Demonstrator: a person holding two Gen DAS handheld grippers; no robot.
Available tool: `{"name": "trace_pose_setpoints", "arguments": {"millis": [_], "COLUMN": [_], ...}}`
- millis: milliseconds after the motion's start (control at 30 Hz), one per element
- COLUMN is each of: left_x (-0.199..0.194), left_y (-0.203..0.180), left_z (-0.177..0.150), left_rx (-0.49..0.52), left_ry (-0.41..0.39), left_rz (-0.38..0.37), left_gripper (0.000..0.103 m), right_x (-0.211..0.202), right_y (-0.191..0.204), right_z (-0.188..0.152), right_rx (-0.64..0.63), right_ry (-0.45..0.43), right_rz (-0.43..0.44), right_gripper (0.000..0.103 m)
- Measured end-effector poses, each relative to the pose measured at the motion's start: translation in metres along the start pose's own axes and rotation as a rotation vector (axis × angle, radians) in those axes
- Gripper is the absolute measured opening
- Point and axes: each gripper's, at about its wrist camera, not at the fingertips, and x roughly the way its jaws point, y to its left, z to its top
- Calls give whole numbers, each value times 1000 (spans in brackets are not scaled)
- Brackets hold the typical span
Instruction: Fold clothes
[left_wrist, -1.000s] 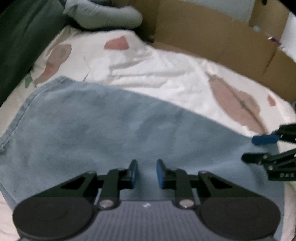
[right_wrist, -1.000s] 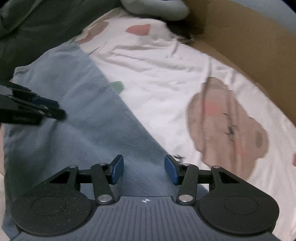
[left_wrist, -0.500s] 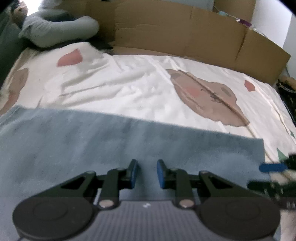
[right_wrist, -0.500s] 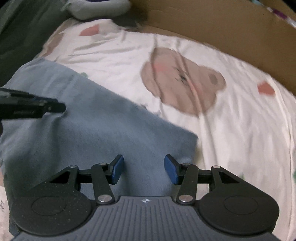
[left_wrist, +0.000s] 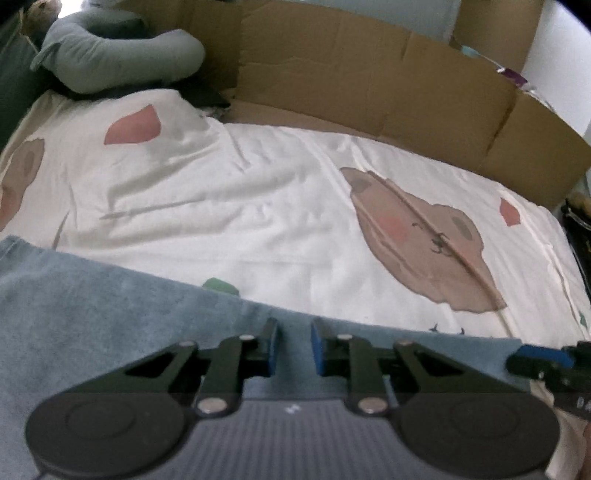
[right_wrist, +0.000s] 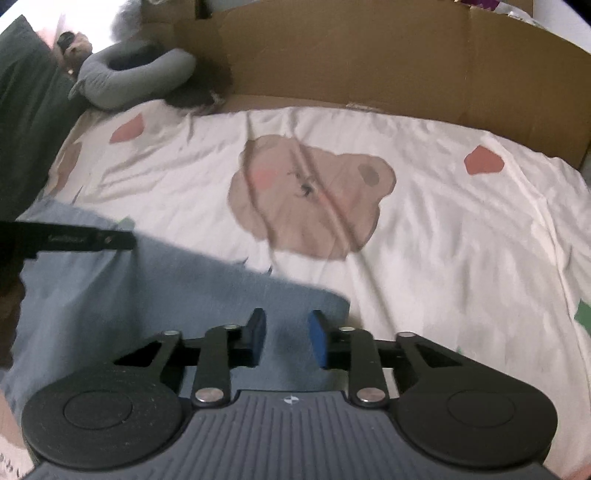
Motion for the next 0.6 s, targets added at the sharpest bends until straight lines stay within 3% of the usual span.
{"name": "trace_pose_setpoints", "arguments": {"millis": [167, 333, 433, 500, 600], "left_x": [6, -5, -18, -26, -40], "left_y": [4, -3, -3, -5, -6], "left_z": [2, 4, -6, -15, -33], "left_rx": [-11, 45, 44, 54, 65], "left_ry": [18, 22, 21, 26, 38], "left_rz": [-1, 11, 4, 7, 9], "left_gripper": [15, 15, 15, 15, 15], "right_x": [21, 20, 9, 2, -8], "right_y": [-13, -15, -19, -15, -6], "right_z": [6, 7, 8, 2, -11], "right_rx": [54, 35, 67, 58, 28], "right_ry": [42, 61, 59, 69, 86], "right_rz": [-7, 21, 47, 53, 62], "right_gripper": [11, 12, 21, 38, 39]}}
